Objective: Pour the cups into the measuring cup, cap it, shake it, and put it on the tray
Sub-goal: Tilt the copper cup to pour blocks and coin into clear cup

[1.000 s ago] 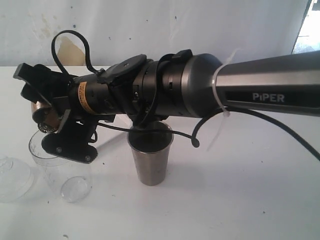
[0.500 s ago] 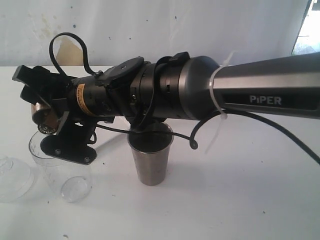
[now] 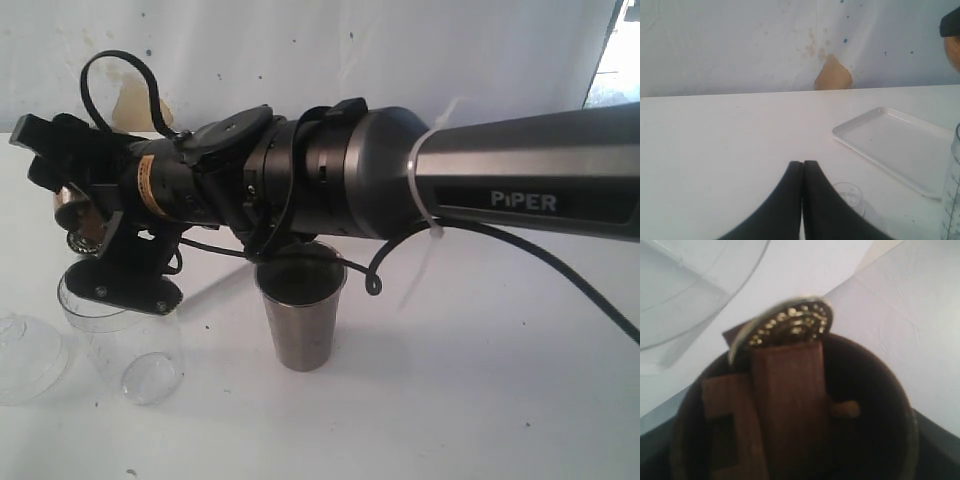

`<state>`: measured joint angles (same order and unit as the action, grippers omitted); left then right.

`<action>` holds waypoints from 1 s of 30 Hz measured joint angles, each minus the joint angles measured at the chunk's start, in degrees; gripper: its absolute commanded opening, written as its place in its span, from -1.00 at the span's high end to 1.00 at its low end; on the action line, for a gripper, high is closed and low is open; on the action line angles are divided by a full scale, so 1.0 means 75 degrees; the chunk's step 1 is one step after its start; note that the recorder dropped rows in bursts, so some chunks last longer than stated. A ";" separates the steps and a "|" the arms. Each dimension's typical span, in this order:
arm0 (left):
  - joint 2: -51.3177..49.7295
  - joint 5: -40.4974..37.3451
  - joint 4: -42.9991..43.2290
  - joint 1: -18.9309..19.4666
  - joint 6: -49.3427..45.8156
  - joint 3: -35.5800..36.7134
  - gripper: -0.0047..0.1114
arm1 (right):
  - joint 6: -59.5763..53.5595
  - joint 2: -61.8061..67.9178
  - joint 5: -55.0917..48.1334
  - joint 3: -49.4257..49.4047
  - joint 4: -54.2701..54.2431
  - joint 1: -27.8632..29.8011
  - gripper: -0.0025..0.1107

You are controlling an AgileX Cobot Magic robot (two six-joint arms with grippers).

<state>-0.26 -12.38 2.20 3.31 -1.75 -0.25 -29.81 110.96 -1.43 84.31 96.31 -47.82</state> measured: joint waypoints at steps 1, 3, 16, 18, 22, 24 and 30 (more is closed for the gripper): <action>0.0000 0.0000 0.0000 0.0000 0.0000 0.0000 0.91 | -0.0036 0.0000 -0.0115 0.0000 0.0000 -0.0032 0.96; 0.0000 0.0000 0.0000 0.0000 0.0000 0.0000 0.91 | -0.0052 0.0000 -0.0225 0.0000 0.0000 -0.0068 0.96; 0.0000 0.0000 0.0000 0.0000 0.0000 0.0000 0.91 | -0.0423 0.0000 -0.0350 0.0000 0.0000 -0.0097 0.96; 0.0000 0.0000 0.0000 0.0000 0.0000 0.0000 0.91 | -0.0523 0.0000 -0.0377 0.0000 0.0037 -0.0097 0.96; 0.0000 0.0000 0.0000 0.0000 0.0000 0.0000 0.91 | -0.0572 0.0000 -0.0464 0.0000 0.0212 -0.0097 0.96; 0.0000 0.0000 0.0000 0.0000 0.0000 0.0000 0.91 | -0.0572 0.0000 -0.0516 0.0000 0.0288 -0.0097 0.96; 0.0000 0.0000 0.0000 0.0000 0.0000 0.0000 0.91 | -0.0572 0.0000 -0.0929 0.0000 0.0427 -0.0279 0.96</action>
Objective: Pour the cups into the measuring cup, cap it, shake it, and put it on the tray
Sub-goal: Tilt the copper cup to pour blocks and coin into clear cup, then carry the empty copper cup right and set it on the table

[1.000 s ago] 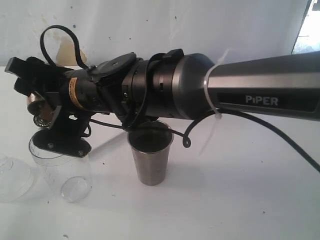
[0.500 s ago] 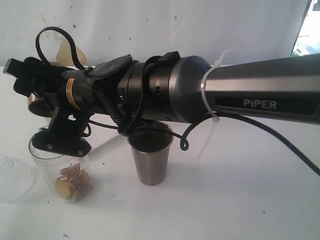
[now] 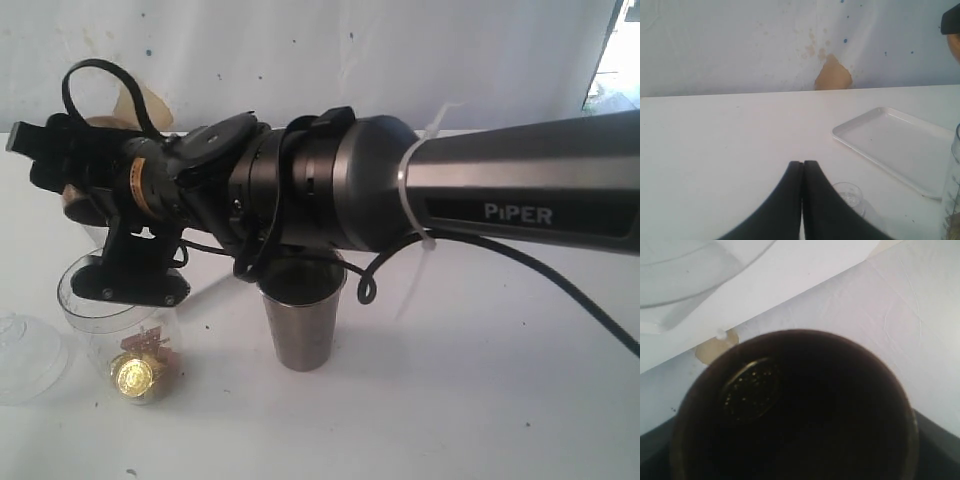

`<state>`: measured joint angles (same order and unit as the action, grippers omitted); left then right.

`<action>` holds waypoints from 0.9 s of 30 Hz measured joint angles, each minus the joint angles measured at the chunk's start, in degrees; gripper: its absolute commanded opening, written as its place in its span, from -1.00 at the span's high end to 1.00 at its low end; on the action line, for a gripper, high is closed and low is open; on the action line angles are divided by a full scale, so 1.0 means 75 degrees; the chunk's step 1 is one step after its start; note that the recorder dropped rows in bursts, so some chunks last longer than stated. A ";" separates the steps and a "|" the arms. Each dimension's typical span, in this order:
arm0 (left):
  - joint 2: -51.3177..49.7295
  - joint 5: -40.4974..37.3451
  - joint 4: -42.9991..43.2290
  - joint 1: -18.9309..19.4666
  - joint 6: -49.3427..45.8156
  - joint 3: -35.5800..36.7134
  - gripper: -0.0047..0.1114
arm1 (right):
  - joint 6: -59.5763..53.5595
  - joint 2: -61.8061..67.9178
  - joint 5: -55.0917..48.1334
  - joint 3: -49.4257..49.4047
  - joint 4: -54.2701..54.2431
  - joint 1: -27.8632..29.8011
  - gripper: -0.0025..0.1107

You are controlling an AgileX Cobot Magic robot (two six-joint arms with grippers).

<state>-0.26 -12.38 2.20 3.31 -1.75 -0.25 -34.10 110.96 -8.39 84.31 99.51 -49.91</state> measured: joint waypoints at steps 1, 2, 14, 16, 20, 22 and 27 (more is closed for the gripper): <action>0.0000 0.0000 0.0000 0.0000 0.0000 0.0000 0.91 | 0.0000 0.0000 -0.0129 0.0000 -0.0003 -0.0076 0.96; 0.0000 0.0000 0.0000 0.0000 0.0000 0.0000 0.91 | 0.0000 0.0000 -0.0242 0.0000 -0.0003 -0.0144 0.96; 0.0000 0.0000 0.0000 -0.0047 0.0000 0.0000 0.91 | 0.0000 0.0000 -0.0965 0.0000 -0.0003 -0.0519 0.96; 0.0000 0.0000 0.0000 -0.0047 0.0000 0.0000 0.91 | 0.0000 0.0000 -0.0963 0.0000 -0.0003 -0.0574 0.96; 0.0000 0.0000 0.0000 -0.0047 0.0000 0.0000 0.91 | 0.0251 0.0000 -0.0980 0.0000 -0.0003 -0.0588 0.96; 0.0000 0.0000 0.0000 -0.0047 0.0000 0.0000 0.91 | 0.0961 0.0000 -0.0993 0.0000 -0.0003 -0.0588 0.96; 0.0000 0.0000 0.0000 -0.0047 0.0000 0.0000 0.91 | 0.3964 -0.0074 -0.0417 0.0000 -0.0003 -0.0457 0.96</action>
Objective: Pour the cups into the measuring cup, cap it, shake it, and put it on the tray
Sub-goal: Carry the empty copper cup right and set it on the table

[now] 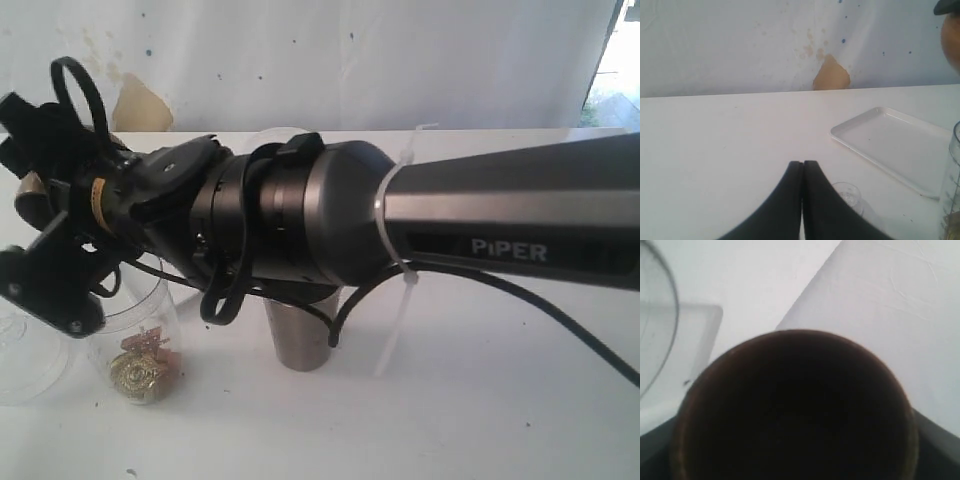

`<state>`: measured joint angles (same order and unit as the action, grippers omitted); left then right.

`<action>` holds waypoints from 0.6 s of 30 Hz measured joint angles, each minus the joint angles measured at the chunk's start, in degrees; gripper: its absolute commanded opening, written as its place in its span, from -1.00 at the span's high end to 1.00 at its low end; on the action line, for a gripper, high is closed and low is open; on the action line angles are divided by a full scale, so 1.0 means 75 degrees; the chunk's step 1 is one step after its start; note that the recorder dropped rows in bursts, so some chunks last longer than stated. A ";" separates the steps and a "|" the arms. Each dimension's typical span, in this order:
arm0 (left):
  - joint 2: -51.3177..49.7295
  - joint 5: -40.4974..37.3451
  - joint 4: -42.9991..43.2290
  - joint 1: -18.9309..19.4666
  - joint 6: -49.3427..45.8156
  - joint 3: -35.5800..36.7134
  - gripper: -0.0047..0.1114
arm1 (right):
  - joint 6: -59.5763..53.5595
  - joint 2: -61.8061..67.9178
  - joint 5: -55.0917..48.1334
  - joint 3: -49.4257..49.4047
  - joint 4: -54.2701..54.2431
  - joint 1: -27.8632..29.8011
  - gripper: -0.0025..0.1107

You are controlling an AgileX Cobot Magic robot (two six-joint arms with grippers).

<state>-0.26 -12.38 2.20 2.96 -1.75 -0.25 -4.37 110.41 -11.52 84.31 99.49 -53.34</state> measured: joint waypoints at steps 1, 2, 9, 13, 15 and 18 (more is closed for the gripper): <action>0.0000 0.0000 0.0000 0.0000 0.0000 0.0000 0.91 | 0.0485 -0.0059 0.0261 0.0000 0.0000 0.0070 0.96; 0.0000 0.0000 0.0000 0.0000 0.0000 0.0000 0.91 | 0.1053 -0.0148 0.0609 0.0000 0.0000 0.0170 0.96; 0.0000 0.0000 0.0000 0.0000 0.0000 0.0000 0.91 | 0.3674 -0.1000 0.2991 0.0000 0.0000 0.0816 0.96; 0.0000 0.0000 0.0000 0.0000 0.0000 0.0000 0.91 | 0.4727 -0.1411 0.4000 0.0000 0.0031 0.1028 0.96; 0.0000 0.0000 0.0000 0.0000 0.0000 0.0000 0.91 | 0.5217 -0.1583 0.4248 0.0000 0.0055 0.1093 0.96; 0.0000 0.0000 0.0000 0.0000 0.0000 0.0000 0.91 | 0.6130 -0.1788 0.4316 0.0000 0.0068 0.1121 0.96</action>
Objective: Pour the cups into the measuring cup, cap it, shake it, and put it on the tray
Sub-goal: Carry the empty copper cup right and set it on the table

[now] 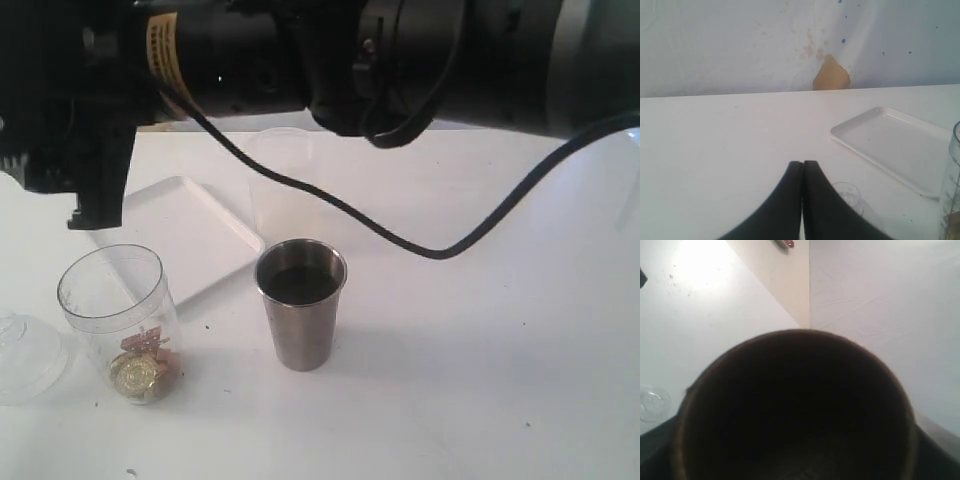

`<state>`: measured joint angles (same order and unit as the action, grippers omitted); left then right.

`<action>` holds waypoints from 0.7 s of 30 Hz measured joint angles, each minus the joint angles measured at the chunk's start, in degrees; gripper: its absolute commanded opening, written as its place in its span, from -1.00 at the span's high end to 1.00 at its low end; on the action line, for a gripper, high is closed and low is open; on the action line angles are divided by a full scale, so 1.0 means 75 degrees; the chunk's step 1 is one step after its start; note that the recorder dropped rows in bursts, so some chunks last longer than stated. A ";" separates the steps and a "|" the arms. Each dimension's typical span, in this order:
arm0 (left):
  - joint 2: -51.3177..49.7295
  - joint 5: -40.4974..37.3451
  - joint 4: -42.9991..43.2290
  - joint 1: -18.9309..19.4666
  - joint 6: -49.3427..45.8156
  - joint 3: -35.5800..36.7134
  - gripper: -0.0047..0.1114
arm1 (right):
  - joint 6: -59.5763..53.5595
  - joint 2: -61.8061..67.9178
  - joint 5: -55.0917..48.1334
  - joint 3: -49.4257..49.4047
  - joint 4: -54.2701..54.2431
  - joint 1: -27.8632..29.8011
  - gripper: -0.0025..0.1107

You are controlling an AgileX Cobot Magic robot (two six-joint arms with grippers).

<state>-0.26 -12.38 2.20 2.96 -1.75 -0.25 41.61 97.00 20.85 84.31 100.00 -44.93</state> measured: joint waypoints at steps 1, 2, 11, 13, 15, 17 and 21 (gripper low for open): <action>0.0000 0.0000 0.0000 0.0000 0.0000 0.0000 0.91 | 0.0376 -0.0057 0.0015 0.0000 0.0015 0.0000 0.96; 0.0000 0.0000 0.0000 0.0000 0.0000 0.0000 0.91 | 0.1572 -0.0204 -0.0100 0.0000 0.0030 0.0000 0.96; 0.0000 0.0000 0.0000 0.0000 0.0000 0.0000 0.91 | 0.5903 -0.1578 -0.0915 -0.1851 0.0045 0.1977 0.96; 0.0000 0.0000 0.0000 0.0000 0.0000 0.0000 0.91 | 0.6474 -0.1750 -0.0605 -0.2277 0.0045 0.2827 0.96; 0.0000 0.0000 0.0000 0.0000 0.0000 0.0000 0.91 | 0.7443 -0.1732 -0.0104 -0.2407 0.0045 0.3734 0.96; 0.0000 0.0000 0.0000 0.0000 0.0000 0.0000 0.91 | 0.7935 -0.1512 0.0748 -0.2427 0.0035 0.4701 0.96; 0.0000 0.0000 0.0000 0.0000 0.0000 0.0000 0.91 | 0.7934 -0.0933 0.1485 -0.2463 0.0035 0.5764 0.96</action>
<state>-0.26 -12.38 2.20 2.96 -1.75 -0.25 101.11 90.00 31.99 65.84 100.26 -1.70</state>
